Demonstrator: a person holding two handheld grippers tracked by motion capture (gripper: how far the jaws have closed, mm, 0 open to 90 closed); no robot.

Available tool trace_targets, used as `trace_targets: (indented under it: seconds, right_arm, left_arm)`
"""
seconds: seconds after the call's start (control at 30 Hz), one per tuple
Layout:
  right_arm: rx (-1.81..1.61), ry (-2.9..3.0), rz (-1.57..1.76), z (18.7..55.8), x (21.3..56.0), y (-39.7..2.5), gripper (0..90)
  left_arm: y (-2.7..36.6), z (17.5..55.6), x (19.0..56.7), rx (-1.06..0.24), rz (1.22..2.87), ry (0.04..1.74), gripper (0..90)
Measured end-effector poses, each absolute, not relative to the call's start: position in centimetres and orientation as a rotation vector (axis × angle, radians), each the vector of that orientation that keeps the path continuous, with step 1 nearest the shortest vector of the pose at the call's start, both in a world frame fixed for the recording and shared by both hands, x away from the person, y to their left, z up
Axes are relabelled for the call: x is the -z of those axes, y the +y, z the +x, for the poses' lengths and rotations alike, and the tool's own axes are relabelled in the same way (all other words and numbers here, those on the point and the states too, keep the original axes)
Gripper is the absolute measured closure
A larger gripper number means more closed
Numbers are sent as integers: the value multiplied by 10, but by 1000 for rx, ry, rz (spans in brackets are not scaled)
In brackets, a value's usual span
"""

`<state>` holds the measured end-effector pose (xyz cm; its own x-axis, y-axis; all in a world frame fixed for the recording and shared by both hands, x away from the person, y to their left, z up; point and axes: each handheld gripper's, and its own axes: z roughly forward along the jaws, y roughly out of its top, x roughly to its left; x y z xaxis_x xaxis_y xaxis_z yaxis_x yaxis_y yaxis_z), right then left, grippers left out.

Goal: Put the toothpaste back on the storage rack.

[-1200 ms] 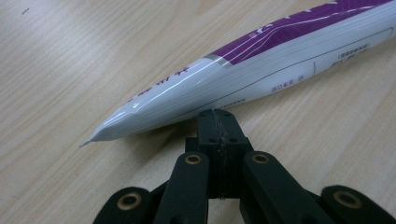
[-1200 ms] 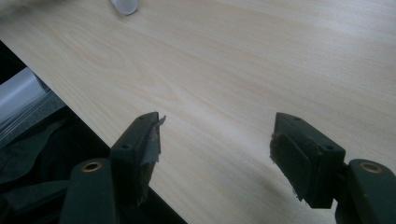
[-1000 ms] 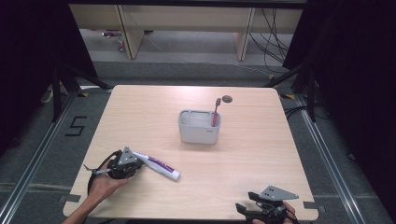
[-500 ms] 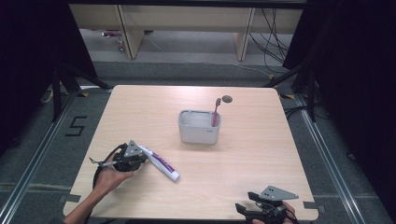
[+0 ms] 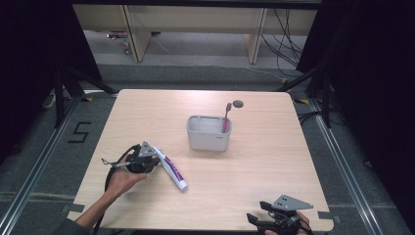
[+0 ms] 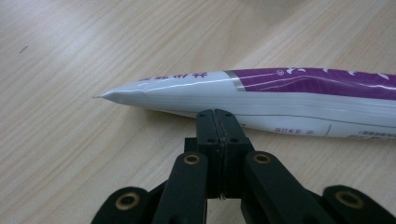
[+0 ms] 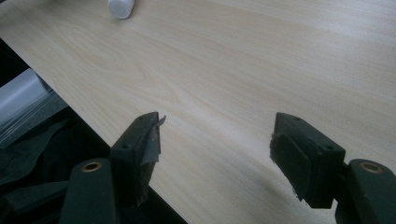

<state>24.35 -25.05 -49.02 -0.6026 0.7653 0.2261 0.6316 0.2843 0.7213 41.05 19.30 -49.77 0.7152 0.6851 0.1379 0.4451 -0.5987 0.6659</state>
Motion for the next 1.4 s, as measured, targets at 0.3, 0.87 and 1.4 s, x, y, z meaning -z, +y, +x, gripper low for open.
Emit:
trace_targets:
  seconds: [0.3,0.87,1.4]
  right_arm:
    - [-1211,2374,1248,246,490,-252,333]
    - [-1232,2378,1284,245,491,-251,333]
    - [-1222,2383,1271,245,492,-250,333]
  left_arm:
    - [185,418,499,-495,2299,877,886]
    - [179,422,499,-440,2327,944,810]
    - [187,426,466,-202,2253,1164,496]
